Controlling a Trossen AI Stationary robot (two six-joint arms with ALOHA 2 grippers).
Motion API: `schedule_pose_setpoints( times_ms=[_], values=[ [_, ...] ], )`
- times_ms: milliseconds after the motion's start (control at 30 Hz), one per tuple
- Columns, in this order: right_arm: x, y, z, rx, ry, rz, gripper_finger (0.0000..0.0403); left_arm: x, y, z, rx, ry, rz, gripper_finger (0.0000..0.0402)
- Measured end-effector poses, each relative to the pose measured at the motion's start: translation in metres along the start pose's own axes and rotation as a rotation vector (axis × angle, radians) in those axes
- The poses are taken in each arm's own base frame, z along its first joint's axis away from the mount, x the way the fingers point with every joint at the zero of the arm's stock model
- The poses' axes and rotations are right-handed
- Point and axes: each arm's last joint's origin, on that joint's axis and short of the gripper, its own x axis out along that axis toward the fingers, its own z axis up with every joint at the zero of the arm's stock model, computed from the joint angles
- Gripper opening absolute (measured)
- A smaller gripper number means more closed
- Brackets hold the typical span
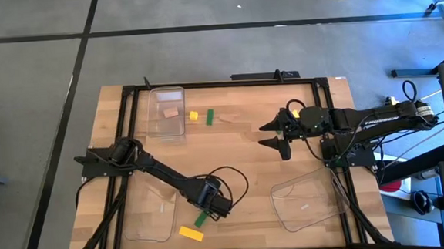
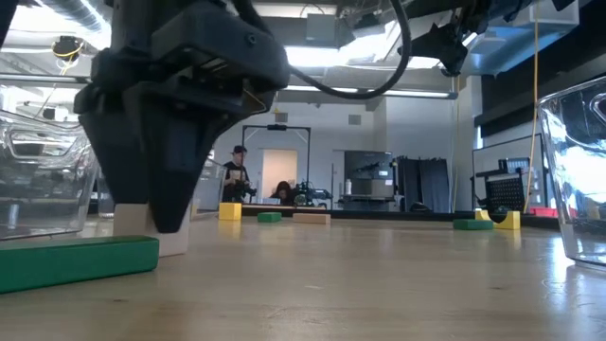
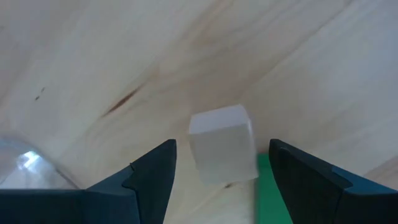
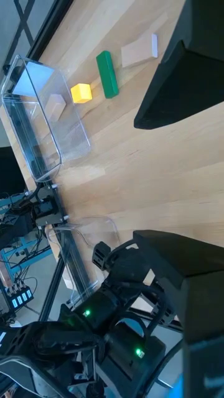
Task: Sort & place blocks by color
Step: Put the bottom brown block into the top left transparent bin
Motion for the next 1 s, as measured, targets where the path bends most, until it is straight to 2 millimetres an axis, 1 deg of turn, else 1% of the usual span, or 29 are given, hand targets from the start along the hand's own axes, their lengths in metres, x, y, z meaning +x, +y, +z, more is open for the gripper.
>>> schedule_pose_setpoints(
  times_ms=[167, 300, 400, 533, 767, 900, 1000],
  values=[
    [0.000, 0.000, 0.000, 0.000, 0.000, 0.000, 0.0281, 0.000, -0.003, 0.003, -0.006, -0.008, -0.033, 0.0247],
    [0.000, 0.000, 0.000, 0.000, 0.000, 0.000, 0.0281, 0.006, -0.004, 0.002, 0.001, 0.006, -0.031, 0.0247],
    [0.000, 0.000, 0.000, 0.000, 0.001, 0.000, 0.0281, 0.005, -0.004, 0.002, 0.004, 0.009, -0.037, 0.0240],
    [0.000, 0.000, 0.000, -0.002, 0.001, 0.000, 0.0281, 0.005, -0.004, 0.002, 0.028, 0.007, -0.034, 0.0210],
    [0.000, 0.000, 0.000, -0.023, 0.000, -0.001, 0.0281, 0.005, -0.004, 0.002, 0.082, -0.002, -0.033, 0.0121],
    [0.000, 0.000, 0.000, -0.023, 0.001, -0.001, 0.0281, 0.005, -0.003, 0.005, 0.137, -0.002, -0.031, 0.0120],
    [0.000, 0.000, 0.000, -0.023, 0.001, -0.001, 0.0281, -0.006, 0.003, 0.012, 0.204, -0.004, -0.024, 0.0120]
  ],
)
